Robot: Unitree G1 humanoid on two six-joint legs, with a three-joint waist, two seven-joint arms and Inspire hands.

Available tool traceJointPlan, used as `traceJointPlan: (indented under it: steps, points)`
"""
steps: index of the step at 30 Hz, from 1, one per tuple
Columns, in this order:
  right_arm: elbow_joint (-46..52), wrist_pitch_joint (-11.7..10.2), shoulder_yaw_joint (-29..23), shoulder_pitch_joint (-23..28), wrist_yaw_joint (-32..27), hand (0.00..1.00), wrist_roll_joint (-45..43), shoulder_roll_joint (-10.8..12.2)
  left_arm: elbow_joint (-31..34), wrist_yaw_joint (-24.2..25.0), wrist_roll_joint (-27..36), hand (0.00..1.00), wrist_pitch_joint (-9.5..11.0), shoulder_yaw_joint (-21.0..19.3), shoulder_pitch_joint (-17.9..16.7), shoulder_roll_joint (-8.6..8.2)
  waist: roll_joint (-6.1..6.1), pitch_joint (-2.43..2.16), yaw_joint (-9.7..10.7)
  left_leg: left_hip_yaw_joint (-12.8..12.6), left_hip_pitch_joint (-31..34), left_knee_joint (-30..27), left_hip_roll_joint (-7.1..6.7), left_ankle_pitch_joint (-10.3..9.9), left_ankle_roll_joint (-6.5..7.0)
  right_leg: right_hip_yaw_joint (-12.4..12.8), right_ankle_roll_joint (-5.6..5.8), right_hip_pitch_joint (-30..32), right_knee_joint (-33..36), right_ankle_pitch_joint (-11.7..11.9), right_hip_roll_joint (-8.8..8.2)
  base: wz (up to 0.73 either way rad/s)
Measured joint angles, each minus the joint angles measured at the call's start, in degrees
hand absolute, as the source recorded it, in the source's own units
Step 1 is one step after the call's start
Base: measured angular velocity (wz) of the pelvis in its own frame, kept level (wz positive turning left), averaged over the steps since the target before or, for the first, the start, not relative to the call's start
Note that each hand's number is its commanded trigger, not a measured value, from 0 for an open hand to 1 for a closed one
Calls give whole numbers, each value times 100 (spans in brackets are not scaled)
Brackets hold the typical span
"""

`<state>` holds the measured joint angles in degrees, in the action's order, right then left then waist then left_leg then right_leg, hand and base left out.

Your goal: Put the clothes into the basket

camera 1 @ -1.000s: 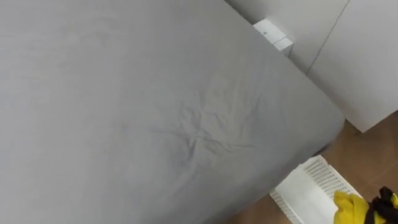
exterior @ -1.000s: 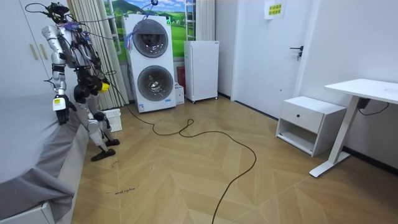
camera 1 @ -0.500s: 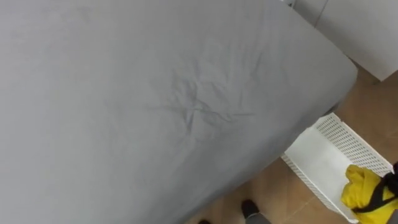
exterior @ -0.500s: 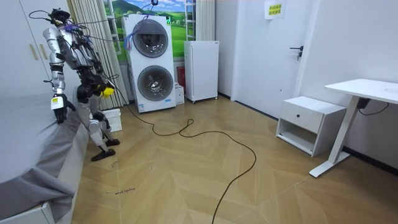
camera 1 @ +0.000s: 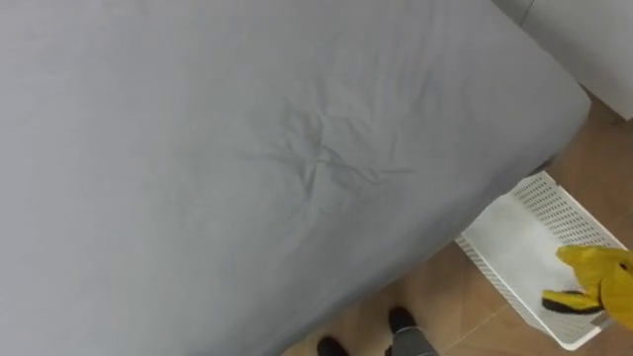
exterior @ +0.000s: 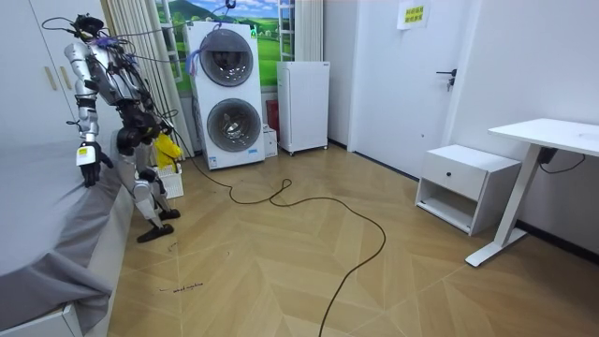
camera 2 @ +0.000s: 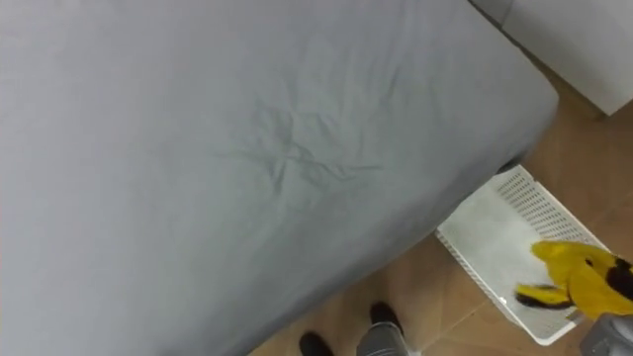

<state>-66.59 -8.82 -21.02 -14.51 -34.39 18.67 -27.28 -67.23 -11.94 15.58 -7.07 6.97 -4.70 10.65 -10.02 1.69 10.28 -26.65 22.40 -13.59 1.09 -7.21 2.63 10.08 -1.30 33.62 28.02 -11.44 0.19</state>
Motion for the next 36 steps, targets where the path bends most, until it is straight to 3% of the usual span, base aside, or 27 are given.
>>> traceJointPlan:
  steps: [7, 12, 17, 20, 27, 34, 36]
  points:
    - [-7, -77, 177, 13, -5, 0, 173, -15, 80, 0, 1, 0, 15, 2, -27, 11, 19, 13, -79, 18, 1, -6, 3, 0, -1, -6, -14, 4, -1, -8, -10, 0]
    - [-10, -183, 170, 7, -6, 0, 181, -49, 94, 1, -2, 0, 152, 0, -37, 64, 40, 26, -128, 208, 51, -30, -1, -1, -1, -75, -20, 1, -21, -12, -22, 7]
    - [13, -240, 178, 120, -11, 0, 104, -84, 133, 3, -3, 0, 247, 1, -137, 114, 62, 20, -137, 229, 11, -34, -4, 0, -1, -111, -26, -68, -14, -17, -21, 7]
    - [21, -239, 200, 289, -11, 0, 98, -77, 216, 10, 0, 0, 288, -3, -174, 161, 132, 19, -150, 203, -153, -34, 3, -1, -3, -244, -69, -271, -41, -45, -43, 12]
    - [219, -234, 298, 770, -4, 0, 160, -53, 365, 39, -8, 0, 407, -12, -279, 277, 298, -2, -188, 495, -556, -12, 5, 10, -28, -582, -115, -869, -280, -77, -83, 24]
    - [218, -227, 306, 864, 10, 0, 193, 49, 451, 43, -91, 0, 537, -81, -325, 391, 519, -102, -346, 703, -744, 17, 26, 11, -28, -740, -44, -1334, -708, 71, -75, 13]
    - [219, -225, 364, 937, 10, 0, 285, 62, 496, 42, -171, 0, 538, -162, -340, 412, 582, -104, -397, 745, -843, 49, 25, 10, -26, -807, -33, -1504, -853, 126, -78, 8]
